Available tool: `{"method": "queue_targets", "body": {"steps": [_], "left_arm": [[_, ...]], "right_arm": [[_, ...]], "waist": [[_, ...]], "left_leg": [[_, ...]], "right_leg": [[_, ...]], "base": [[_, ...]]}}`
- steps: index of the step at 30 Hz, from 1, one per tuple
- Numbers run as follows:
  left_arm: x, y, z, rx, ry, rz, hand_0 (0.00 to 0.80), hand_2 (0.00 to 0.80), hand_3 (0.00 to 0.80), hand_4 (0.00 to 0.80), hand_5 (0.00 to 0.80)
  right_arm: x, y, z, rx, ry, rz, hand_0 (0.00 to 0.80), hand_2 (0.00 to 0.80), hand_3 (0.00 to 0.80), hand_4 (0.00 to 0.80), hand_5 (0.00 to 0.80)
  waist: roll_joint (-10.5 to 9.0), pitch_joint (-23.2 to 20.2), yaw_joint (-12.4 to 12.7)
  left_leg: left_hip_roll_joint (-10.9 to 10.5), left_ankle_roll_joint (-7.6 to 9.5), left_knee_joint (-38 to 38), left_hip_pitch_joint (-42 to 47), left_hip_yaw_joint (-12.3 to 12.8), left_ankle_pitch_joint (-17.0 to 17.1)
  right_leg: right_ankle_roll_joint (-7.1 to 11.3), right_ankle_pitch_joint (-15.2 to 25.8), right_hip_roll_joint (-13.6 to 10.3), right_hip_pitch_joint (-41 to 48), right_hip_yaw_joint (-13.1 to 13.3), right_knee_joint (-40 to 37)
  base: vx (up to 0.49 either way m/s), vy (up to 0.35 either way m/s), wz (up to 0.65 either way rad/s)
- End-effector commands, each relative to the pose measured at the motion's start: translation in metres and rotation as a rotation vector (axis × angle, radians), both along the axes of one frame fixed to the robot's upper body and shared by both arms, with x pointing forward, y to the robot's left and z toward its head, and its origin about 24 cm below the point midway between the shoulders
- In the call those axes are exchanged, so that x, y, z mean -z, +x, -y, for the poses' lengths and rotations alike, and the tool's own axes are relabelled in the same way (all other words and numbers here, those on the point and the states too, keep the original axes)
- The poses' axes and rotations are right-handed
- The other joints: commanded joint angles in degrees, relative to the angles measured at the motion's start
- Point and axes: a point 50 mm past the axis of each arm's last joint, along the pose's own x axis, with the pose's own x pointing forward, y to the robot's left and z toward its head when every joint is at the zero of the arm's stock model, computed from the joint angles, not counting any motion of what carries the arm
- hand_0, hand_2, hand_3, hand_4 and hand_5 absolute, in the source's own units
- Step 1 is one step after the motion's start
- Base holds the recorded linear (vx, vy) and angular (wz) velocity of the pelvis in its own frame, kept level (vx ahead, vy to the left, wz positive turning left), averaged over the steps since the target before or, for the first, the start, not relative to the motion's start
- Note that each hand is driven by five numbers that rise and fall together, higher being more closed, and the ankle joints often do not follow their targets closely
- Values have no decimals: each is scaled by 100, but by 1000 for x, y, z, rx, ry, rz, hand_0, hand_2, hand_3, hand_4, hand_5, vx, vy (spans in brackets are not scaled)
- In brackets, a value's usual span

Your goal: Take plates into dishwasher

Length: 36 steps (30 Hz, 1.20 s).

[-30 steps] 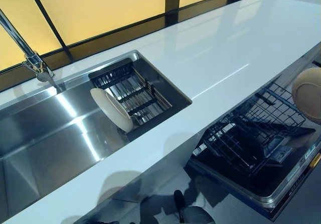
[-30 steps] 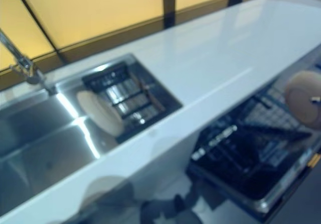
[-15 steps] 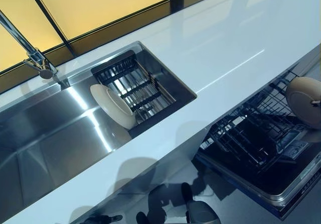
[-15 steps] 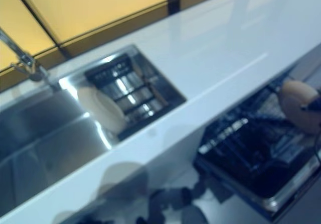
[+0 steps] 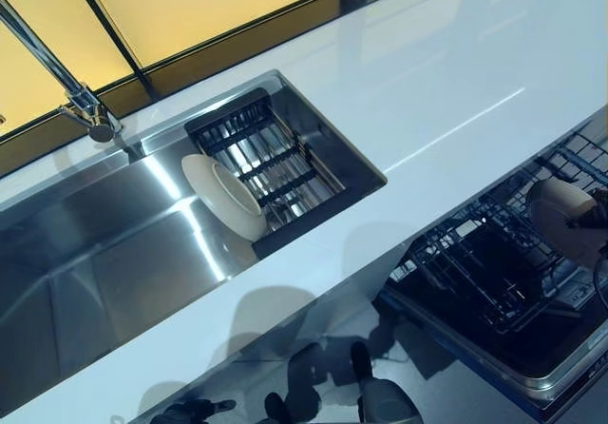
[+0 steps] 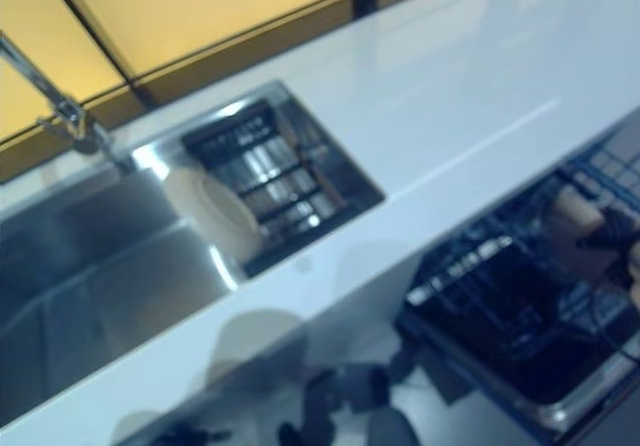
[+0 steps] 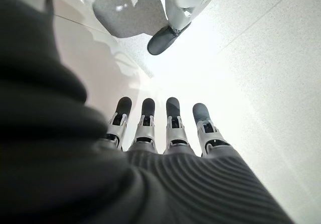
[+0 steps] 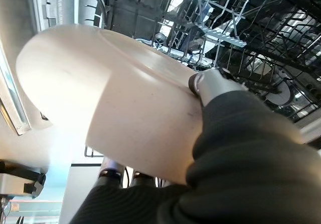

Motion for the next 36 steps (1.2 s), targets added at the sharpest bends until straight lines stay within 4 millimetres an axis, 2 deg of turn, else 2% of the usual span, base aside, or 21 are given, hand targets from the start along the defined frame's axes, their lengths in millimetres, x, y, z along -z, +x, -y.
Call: {"method": "queue_targets", "body": {"steps": [1,11,20,28,36], "left_arm": [[-15,24,-27,45,95,52,0,0,0,0,0],[-13,21,-25,63,98,51,0,0,0,0,0],[-15,30,-22,81,91,76,0,0,0,0,0],[-16,36,-19,88,89,102,0,0,0,0,0],[-17,39,-18,97,85,112,0,0,0,0,0]], "right_arm": [[-8,15,-6,-6,-63,62,800,800,800,800,800],[18,6,11,117,-48,33,800,800,800,800,800],[21,4,16,186,8,51,800,800,800,800,800],[27,3,18,194,-17,31,800,800,800,800,800],[35,4,15,187,-33,-6,800,800,800,800,800]], "waist": [[-432,-105,177],[-336,-127,320],[-182,-7,403],[-38,123,459],[1,193,501]], "left_leg": [[-48,-32,-7,299,-98,-74],[-21,-47,-7,306,-165,-65],[-53,-53,-7,203,-287,-48],[-110,-57,-7,97,-399,-39],[-145,-51,-7,24,-450,-23]], "right_leg": [[507,-250,-257,269,-23,17],[519,-264,-275,296,-73,17],[518,-261,-334,214,-113,17],[521,-240,-411,93,-167,17],[527,-224,-445,42,-225,17]], "base": [[12,-3,5],[16,-19,4],[-5,-6,5],[-20,-6,1],[-25,-15,6]]}}
